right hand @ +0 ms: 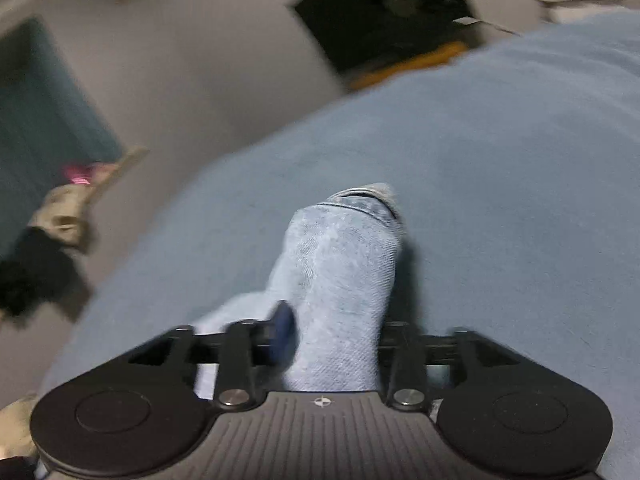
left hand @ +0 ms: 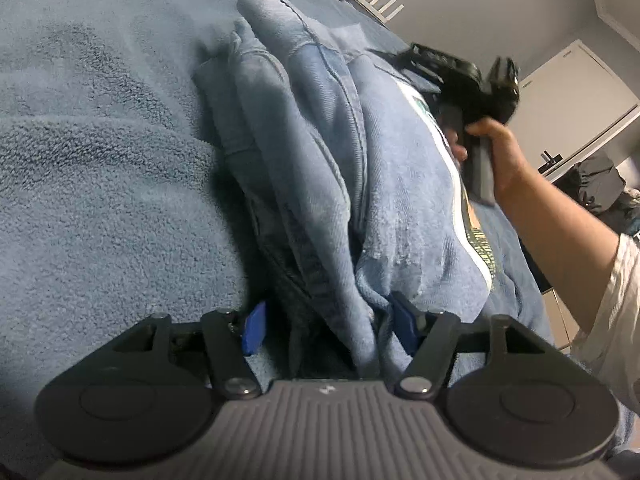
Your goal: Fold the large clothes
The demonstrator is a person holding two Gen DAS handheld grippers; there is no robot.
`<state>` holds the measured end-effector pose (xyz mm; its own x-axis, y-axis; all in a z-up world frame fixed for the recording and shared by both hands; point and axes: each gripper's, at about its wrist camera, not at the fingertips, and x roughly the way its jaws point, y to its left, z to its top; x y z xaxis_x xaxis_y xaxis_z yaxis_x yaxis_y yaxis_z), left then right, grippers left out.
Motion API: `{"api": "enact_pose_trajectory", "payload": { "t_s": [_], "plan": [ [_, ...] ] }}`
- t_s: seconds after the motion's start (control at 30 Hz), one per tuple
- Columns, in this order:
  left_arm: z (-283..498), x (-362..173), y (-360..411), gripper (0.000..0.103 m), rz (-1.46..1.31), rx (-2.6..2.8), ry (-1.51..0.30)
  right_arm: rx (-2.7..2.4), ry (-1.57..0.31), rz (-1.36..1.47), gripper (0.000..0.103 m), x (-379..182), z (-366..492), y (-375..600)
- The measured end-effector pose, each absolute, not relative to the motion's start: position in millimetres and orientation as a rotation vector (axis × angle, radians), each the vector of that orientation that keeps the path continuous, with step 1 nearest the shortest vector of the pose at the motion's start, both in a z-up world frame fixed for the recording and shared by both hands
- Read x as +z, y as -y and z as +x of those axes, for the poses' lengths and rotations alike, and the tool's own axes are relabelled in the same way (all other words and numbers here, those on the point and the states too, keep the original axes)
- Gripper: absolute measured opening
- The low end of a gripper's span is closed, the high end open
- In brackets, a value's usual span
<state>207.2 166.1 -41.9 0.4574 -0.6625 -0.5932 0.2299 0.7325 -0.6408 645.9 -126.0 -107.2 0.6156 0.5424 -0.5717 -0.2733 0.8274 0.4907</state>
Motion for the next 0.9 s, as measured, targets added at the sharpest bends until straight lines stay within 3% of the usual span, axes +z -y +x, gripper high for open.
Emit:
{"api": "enact_pose_trajectory", "payload": {
  "t_s": [0.03, 0.1, 0.27, 0.47, 0.63, 0.9],
  "plan": [
    [207, -41, -165, 0.066, -0.508, -0.575, -0.942, 0.448, -0.755, 0.386, 0.07, -106, 635, 132],
    [206, -39, -162, 0.07, -0.483, -0.564, -0.929, 0.412, -0.697, 0.375, 0.079, -100, 607, 142],
    [193, -26, -150, 0.079, -0.386, -0.49, -0.885, 0.36, -0.595, 0.216, 0.084, -79, 510, 154],
    [164, 1, -139, 0.079, -0.348, -0.335, -0.744, 0.318, -0.637, 0.089, 0.088, -66, 409, 170],
    [122, 33, -136, 0.088, -0.422, -0.088, -0.567, 0.301, -0.703, 0.091, 0.089, -64, 342, 181],
    [77, 37, -52, 0.088, -0.15, -0.038, -0.647, 0.289, -0.712, -0.054, 0.089, -64, 293, 143]
  ]
}}
